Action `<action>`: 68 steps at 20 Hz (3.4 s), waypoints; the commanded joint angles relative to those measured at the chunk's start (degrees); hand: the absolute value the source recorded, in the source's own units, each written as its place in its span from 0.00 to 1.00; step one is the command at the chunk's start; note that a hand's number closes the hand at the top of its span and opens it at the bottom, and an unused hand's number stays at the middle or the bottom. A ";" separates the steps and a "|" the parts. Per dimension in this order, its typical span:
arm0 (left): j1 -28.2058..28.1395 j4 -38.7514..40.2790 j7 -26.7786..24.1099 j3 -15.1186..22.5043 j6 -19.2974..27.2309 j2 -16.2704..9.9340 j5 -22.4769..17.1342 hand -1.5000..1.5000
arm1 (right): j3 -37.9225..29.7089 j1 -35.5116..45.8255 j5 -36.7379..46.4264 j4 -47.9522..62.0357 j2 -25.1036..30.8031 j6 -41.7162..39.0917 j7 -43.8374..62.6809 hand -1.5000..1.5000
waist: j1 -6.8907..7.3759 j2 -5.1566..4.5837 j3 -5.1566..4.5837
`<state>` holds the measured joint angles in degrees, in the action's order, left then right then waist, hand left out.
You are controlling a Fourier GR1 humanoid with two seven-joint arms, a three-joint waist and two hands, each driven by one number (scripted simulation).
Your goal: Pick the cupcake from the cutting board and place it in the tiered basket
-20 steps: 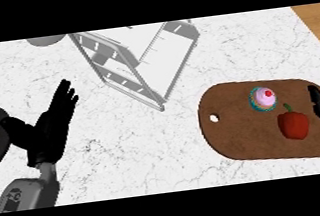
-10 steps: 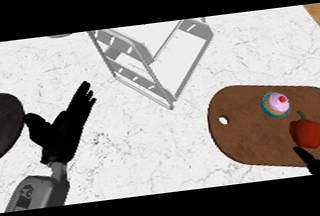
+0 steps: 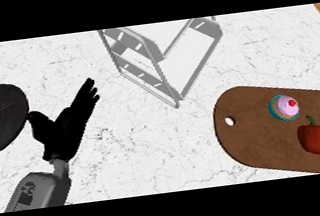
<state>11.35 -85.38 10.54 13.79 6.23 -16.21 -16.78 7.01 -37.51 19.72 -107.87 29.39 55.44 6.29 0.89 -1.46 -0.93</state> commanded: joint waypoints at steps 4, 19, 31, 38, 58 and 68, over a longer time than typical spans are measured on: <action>2.66 -0.42 1.15 0.03 -1.30 -0.23 -0.31 0.50 | 1.29 1.24 11.31 -5.96 -0.25 -5.09 20.68 0.00 | 3.23 -0.57 0.07; 2.38 1.93 1.77 0.71 -0.85 1.60 0.47 0.50 | 7.67 21.03 42.36 -11.26 -8.32 -37.15 64.86 0.00 | 2.40 0.78 0.54; 0.28 2.89 0.03 -2.69 -1.20 1.59 0.90 0.50 | 9.19 37.41 59.29 0.45 -24.92 -49.26 71.01 0.00 | -0.67 1.47 0.87; -2.21 -0.34 0.62 -2.22 -1.34 2.37 3.09 0.50 | 3.24 36.19 60.56 7.45 -28.27 -42.71 63.05 0.00 | -0.83 1.48 0.94; -0.13 0.75 3.96 -7.02 -6.51 5.18 4.11 0.50 | -7.22 38.07 54.36 19.99 -29.38 -31.60 51.71 0.00 | -0.90 1.44 0.95; -0.14 1.60 3.45 -6.85 -4.92 8.42 9.27 0.50 | -11.30 45.62 50.78 29.52 -27.88 -32.25 46.14 0.00 | -0.82 1.40 0.94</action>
<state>9.13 -85.24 12.99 7.17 0.80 -8.65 -9.08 -3.78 5.30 70.59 -85.07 1.25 20.71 54.17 -0.03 0.49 -0.43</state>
